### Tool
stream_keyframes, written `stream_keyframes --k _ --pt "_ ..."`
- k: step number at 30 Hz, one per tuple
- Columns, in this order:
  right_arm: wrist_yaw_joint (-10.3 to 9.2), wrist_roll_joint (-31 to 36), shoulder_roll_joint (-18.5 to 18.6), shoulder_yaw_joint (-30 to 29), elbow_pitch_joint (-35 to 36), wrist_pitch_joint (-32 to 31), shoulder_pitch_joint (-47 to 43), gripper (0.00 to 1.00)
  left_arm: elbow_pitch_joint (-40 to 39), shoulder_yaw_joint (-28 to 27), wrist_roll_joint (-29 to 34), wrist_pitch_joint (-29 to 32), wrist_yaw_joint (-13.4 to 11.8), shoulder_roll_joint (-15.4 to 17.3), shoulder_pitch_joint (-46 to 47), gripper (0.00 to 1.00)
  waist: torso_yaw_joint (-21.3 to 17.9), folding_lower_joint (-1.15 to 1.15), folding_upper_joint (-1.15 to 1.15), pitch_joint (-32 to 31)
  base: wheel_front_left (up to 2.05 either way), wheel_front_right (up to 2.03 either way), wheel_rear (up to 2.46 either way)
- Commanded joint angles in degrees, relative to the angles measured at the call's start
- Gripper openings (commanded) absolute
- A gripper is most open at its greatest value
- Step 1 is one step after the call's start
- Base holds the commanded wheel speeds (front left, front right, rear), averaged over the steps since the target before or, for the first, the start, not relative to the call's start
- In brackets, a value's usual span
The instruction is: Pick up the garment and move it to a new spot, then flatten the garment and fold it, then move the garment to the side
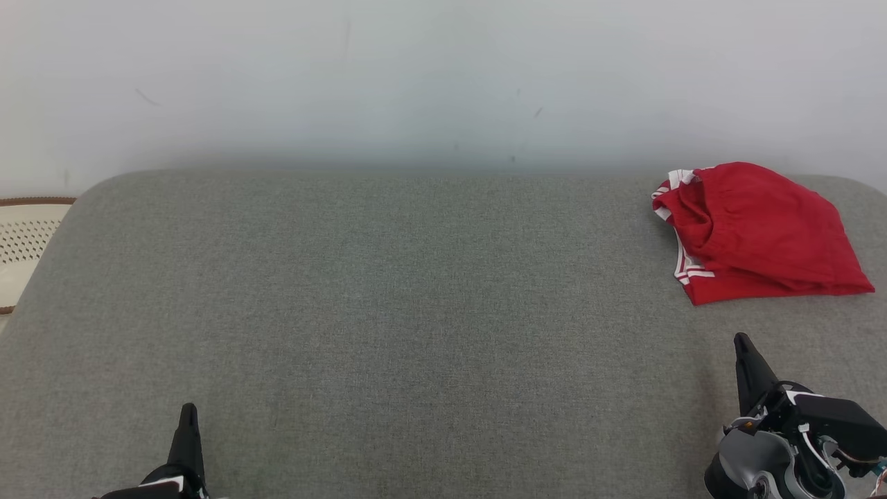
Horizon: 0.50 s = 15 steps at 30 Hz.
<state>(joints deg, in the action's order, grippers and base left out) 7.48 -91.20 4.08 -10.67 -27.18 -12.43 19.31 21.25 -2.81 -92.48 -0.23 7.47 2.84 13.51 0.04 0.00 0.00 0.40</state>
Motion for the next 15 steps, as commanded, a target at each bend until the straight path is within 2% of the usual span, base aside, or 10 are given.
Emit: stream_keyframes --k 1,15 --pt "0.02 0.65 -0.09 -0.08 -0.15 -0.16 -0.02 0.0 0.06 -0.1 -0.09 0.06 0.15 0.07 0.5 0.0 0.0 0.0 0.0 0.0 0.0 0.0 0.0" --pt "0.02 0.65 -0.19 -0.21 -0.15 -0.23 0.01 0.0 0.05 -0.09 -0.09 0.06 0.15 0.07 0.5 0.0 0.0 0.0 0.0 0.0 0.0 0.0 0.0"
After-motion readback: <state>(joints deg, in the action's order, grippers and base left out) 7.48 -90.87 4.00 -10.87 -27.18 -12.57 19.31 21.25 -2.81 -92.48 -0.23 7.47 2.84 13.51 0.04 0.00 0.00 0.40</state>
